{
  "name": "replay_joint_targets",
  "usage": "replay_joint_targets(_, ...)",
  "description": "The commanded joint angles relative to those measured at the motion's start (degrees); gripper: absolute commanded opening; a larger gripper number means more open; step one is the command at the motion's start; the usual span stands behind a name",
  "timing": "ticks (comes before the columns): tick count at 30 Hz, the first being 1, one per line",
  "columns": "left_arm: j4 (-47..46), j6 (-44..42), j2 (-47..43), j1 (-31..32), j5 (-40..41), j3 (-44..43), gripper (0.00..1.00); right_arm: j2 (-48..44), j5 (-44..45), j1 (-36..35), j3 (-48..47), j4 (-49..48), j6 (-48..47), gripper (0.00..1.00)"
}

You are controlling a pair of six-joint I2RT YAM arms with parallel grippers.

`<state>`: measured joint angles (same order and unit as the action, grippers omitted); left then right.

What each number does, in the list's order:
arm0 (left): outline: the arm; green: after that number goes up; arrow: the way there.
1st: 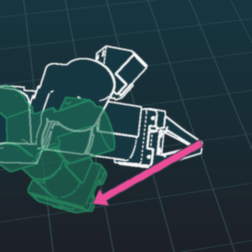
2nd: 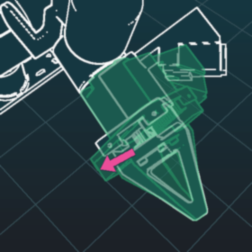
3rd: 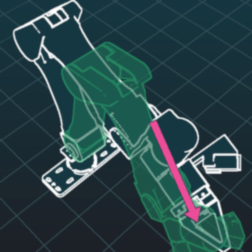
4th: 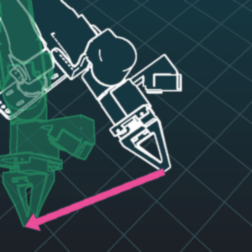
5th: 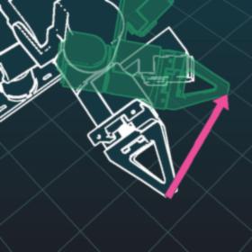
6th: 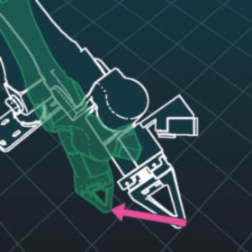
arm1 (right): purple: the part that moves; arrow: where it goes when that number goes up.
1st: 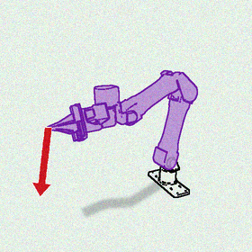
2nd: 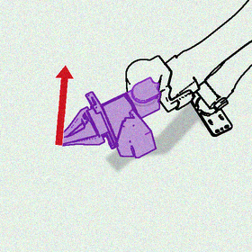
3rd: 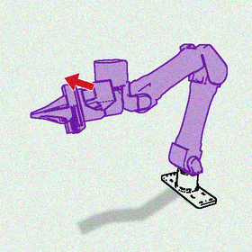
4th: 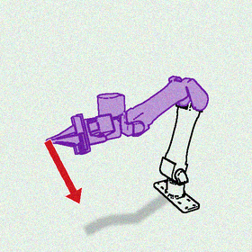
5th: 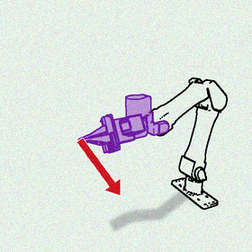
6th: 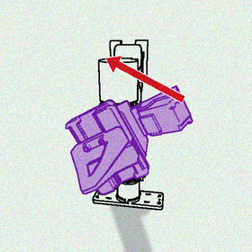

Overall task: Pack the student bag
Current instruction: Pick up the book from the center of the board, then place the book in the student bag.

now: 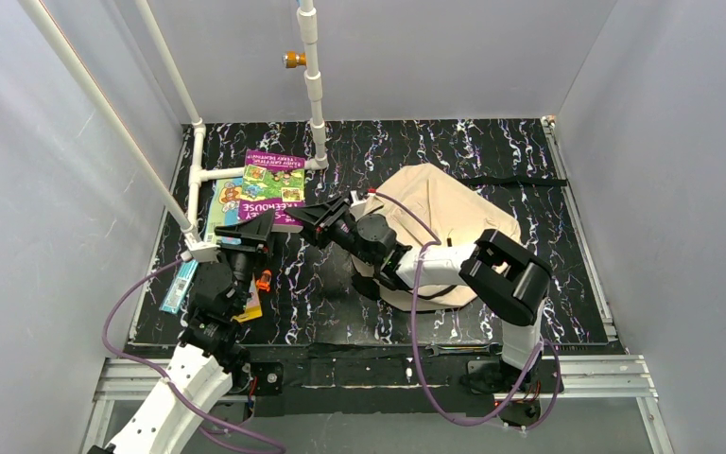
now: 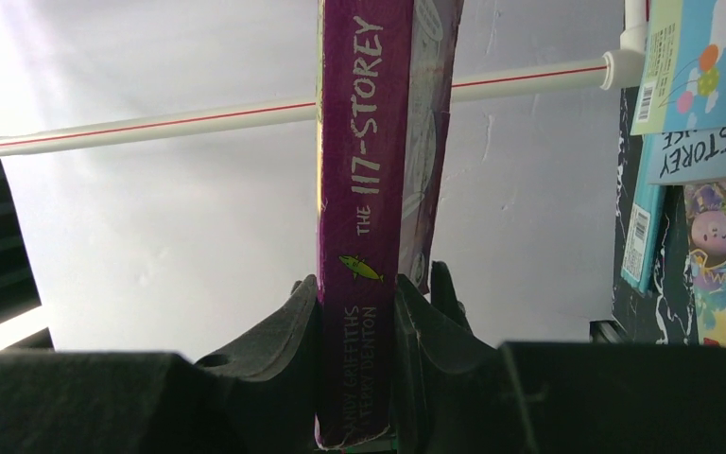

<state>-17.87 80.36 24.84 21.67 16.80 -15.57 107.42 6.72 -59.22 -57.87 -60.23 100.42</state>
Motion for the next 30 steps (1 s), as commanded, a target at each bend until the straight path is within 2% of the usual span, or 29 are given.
replay_joint_targets(1,-4.9,-2.2,-0.2,0.0,3.4,-0.2,0.55,-0.5,1.7,-0.8,-0.6,-10.4,1.4,0.01)
replay_joint_targets(4,-5.7,-3.3,-0.5,0.1,3.2,-0.1,0.47,-1.0,1.7,-0.8,-0.1,-9.8,0.8,0.01)
replay_joint_targets(6,-6.5,-6.1,-0.9,0.0,2.3,-0.3,0.36,-1.2,1.1,-0.8,-0.1,-8.9,-0.5,0.06)
replay_joint_targets(8,-6.9,-11.7,-1.4,0.0,0.4,-1.4,0.17,-2.0,-1.2,-0.8,0.3,-8.4,-3.1,0.18)
replay_joint_targets(9,-6.8,-15.0,-1.9,0.0,-0.7,-2.0,0.05,-2.9,-2.6,-0.6,0.9,-7.4,-4.9,0.27)
replay_joint_targets(10,-6.2,-17.5,-2.5,0.1,-1.7,-2.6,0.0,-4.2,-4.1,-0.4,1.7,-4.9,-7.5,0.37)
replay_joint_targets(13,-1.9,-21.5,-6.6,0.1,-2.2,-3.5,0.0,-11.0,-9.1,1.4,4.3,8.1,-20.2,0.6)
replay_joint_targets(15,2.2,-23.2,-9.2,0.0,-0.5,-3.8,0.0,-16.3,-9.6,2.1,4.9,25.2,-32.6,0.76)
replay_joint_targets(17,12.4,-23.2,-11.1,0.0,3.5,-6.5,0.0,-21.1,-9.4,2.6,4.6,39.2,-48.5,0.84)
replay_joint_targets(19,29.2,-20.9,-10.9,0.1,9.7,-13.1,0.0,-25.8,-9.0,2.6,4.6,50.1,-61.9,0.91)
replay_joint_targets(22,45.1,-27.1,-6.2,0.0,14.6,-23.4,0.0,-29.4,-1.8,2.6,0.4,72.2,-80.0,0.96)
replay_joint_targets(25,52.8,-31.8,-0.3,0.0,11.5,-30.8,0.0,-28.3,6.3,2.3,-5.1,89.3,-94.2,0.96)
replay_joint_targets(27,55.8,-33.2,3.0,0.1,6.9,-34.2,0.0,-27.8,11.0,1.3,-7.2,94.9,-99.9,0.93)
replay_joint_targets(28,57.1,-33.8,4.7,0.0,4.0,-35.4,0.0,-28.2,14.6,0.4,-7.3,95.4,-102.3,0.93)
replay_joint_targets(30,60.4,-34.1,8.3,0.0,-0.9,-38.3,0.0,-29.0,15.5,-0.1,-6.8,94.0,-104.3,0.94)
